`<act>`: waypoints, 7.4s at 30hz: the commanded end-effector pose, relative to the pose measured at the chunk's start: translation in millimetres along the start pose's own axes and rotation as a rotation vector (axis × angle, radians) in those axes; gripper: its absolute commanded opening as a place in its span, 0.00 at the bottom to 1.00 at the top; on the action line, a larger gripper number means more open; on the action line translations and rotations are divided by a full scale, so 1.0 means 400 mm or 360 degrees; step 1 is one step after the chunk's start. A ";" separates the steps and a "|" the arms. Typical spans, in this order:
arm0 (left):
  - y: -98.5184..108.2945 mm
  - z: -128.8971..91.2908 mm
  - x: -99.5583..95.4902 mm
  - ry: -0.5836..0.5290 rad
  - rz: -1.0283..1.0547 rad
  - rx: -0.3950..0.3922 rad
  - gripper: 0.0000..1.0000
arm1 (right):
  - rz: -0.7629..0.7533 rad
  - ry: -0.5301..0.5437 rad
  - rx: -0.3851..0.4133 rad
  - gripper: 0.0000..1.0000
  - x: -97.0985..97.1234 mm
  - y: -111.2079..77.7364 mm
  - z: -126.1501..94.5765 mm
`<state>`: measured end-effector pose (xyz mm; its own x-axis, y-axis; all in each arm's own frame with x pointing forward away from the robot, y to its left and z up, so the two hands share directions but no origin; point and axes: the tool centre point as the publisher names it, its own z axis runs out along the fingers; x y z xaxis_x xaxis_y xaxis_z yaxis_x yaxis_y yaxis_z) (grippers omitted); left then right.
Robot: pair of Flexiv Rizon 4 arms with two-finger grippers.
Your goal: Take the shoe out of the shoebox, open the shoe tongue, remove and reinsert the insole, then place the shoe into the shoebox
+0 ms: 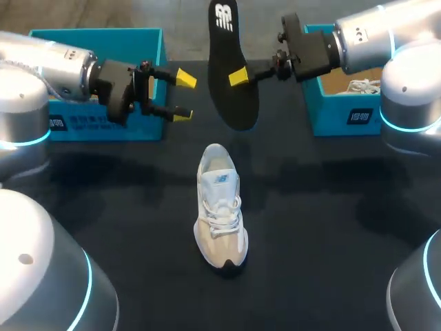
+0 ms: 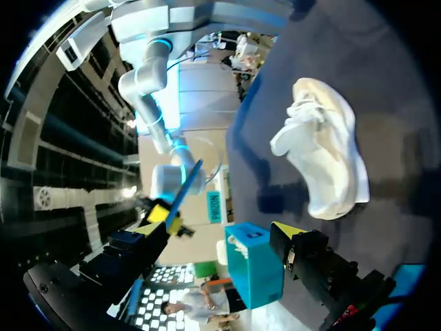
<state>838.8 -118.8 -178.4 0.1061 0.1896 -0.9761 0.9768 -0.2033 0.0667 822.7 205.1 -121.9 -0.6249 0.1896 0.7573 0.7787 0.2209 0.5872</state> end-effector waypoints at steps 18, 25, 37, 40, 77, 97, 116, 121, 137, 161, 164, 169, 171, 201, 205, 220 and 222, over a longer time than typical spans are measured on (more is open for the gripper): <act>-0.013 -0.044 0.042 0.0171 0.0005 0.0196 1.00 | -0.0314 0.0274 0.0115 0.00 0.002 0.022 0.042; -0.013 -0.044 0.042 0.0171 0.0005 0.0196 1.00 | -0.0314 0.0274 0.0115 0.00 0.002 0.022 0.042; -0.042 -0.068 0.078 0.0242 -0.0632 0.0277 1.00 | -0.0590 0.0242 0.0017 0.00 -0.072 0.040 0.069; -0.044 -0.079 0.092 0.0310 -0.0756 0.0290 1.00 | -0.0650 0.0232 -0.0025 0.00 -0.096 0.038 0.079; -0.139 -0.111 0.332 0.0581 -0.1421 -0.0241 1.00 | -0.0668 0.0375 -0.0005 0.00 -0.258 -0.097 0.214; -0.095 -0.107 0.365 0.0518 -0.1582 -0.0401 1.00 | -0.0648 0.0366 0.0040 0.00 -0.285 -0.117 0.218; -0.091 -0.102 0.396 0.0496 -0.1674 -0.0464 1.00 | -0.0637 0.0317 0.0015 0.00 -0.330 -0.182 0.211; -0.079 -0.104 0.398 0.0499 -0.1671 -0.0482 1.00 | -0.0629 0.0310 0.0007 0.00 -0.339 -0.194 0.214; -0.074 -0.109 0.397 0.0496 -0.1662 -0.0494 1.00 | -0.0622 0.0311 -0.0067 0.00 -0.344 -0.215 0.248; -0.054 -0.085 0.392 0.0530 -0.1627 -0.0505 1.00 | -0.0586 0.0280 -0.0029 0.00 -0.346 -0.268 0.280; -0.049 -0.080 0.390 0.0545 -0.1608 -0.0502 1.00 | -0.0577 0.0267 -0.0024 0.00 -0.345 -0.278 0.281; -0.047 -0.073 0.390 0.0557 -0.1604 -0.0481 1.00 | -0.0559 0.0246 -0.0029 0.00 -0.340 -0.289 0.276; -0.049 -0.070 0.392 0.0561 -0.1605 -0.0475 1.00 | -0.0552 0.0243 -0.0031 0.00 -0.338 -0.292 0.273; -0.075 -0.072 0.389 0.0575 -0.1599 -0.0451 1.00 | -0.0262 0.0251 0.0001 0.00 -0.363 -0.381 0.284; -0.077 -0.074 0.391 0.0573 -0.1599 -0.0449 1.00 | -0.0260 0.0248 -0.0005 0.00 -0.361 -0.376 0.285; -0.079 -0.067 0.401 0.0566 -0.1606 -0.0424 1.00 | -0.0343 0.0203 -0.0020 0.25 -0.342 -0.328 0.273; -0.079 -0.065 0.401 0.0562 -0.1605 -0.0421 1.00 | -0.0352 0.0199 -0.0021 0.25 -0.339 -0.320 0.270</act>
<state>829.3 -56.4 -330.3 -0.7577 0.4252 -0.4950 0.6484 0.4052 -0.6445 800.3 254.2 -335.5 -0.7685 0.0122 0.6397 0.6256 0.2241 0.7473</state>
